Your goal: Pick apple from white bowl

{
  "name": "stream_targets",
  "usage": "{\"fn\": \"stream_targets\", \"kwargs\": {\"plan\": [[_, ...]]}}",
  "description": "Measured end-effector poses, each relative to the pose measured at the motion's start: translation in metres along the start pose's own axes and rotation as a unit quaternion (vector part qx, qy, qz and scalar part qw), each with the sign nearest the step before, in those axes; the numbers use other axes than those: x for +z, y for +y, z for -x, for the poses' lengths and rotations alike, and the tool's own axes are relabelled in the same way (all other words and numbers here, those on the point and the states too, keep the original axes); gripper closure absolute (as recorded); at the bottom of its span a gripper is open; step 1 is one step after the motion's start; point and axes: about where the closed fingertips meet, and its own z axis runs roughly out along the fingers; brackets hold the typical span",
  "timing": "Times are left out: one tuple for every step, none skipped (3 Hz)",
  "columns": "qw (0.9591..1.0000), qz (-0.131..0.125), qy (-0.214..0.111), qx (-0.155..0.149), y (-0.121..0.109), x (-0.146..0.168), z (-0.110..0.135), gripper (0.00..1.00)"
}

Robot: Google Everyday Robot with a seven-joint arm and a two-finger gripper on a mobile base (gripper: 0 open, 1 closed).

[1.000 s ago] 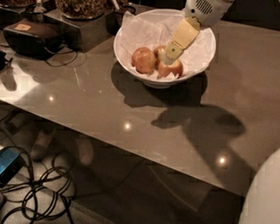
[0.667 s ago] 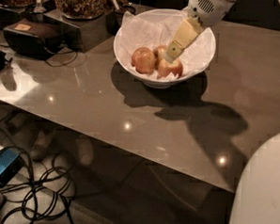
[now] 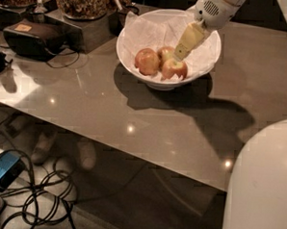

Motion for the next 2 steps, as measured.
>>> {"fn": "stream_targets", "kwargs": {"plan": [[1.0, 0.002, 0.002, 0.007, -0.006, 0.007, 0.0001, 0.38], [0.9999, 0.008, 0.004, 0.013, -0.0082, 0.0143, -0.0008, 0.37]]}}
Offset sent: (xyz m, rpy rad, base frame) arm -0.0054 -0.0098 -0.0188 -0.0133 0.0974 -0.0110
